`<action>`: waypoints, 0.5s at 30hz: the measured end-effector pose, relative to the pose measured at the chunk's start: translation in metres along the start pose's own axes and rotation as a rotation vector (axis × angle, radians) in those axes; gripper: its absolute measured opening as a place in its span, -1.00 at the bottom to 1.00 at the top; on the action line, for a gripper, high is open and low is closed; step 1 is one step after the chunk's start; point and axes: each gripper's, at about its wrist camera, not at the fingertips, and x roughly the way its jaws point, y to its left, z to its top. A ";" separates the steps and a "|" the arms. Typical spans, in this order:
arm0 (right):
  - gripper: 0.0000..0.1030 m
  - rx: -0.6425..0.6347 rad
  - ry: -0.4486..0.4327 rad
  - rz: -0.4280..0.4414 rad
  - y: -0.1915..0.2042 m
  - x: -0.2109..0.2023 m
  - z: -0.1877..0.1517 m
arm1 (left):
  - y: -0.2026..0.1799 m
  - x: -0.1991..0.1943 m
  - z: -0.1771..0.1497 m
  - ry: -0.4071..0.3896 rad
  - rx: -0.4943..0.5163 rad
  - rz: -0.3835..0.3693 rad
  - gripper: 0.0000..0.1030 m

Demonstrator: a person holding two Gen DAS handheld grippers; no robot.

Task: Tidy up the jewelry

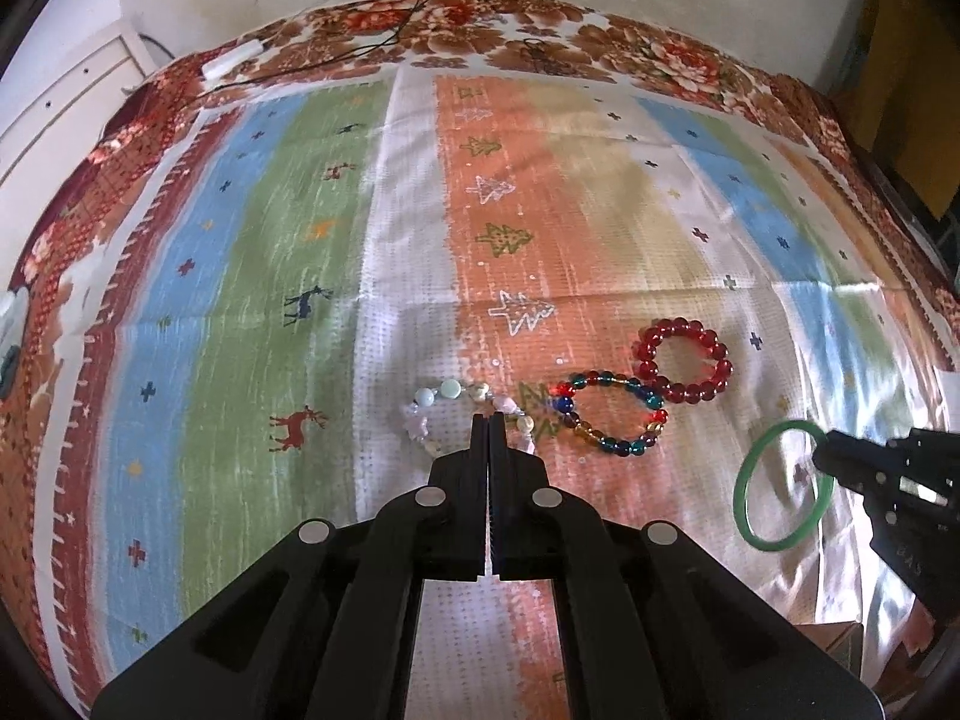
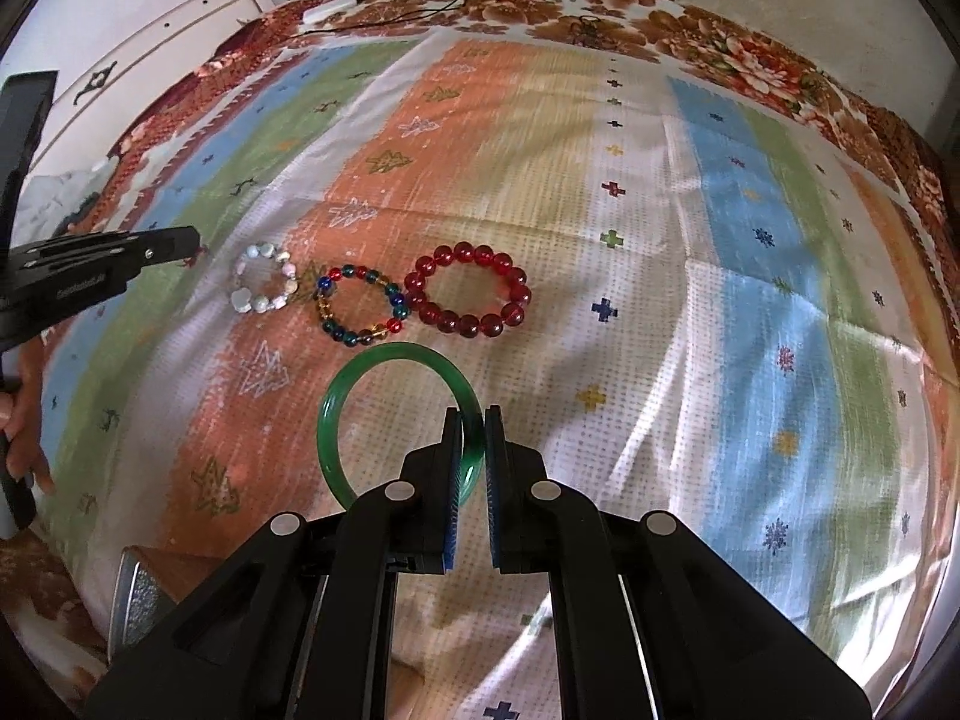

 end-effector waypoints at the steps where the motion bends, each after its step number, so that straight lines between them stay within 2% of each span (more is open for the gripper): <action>1: -0.84 -0.002 0.000 0.002 0.001 0.000 -0.001 | 0.001 0.001 0.000 0.005 -0.006 -0.001 -1.00; 10: -0.84 -0.009 0.007 0.015 0.003 0.002 -0.001 | 0.013 0.021 0.001 0.064 -0.067 -0.001 -0.95; 15: -0.83 -0.021 0.016 0.025 0.006 0.005 0.000 | 0.020 0.031 0.004 0.083 -0.089 0.011 -0.62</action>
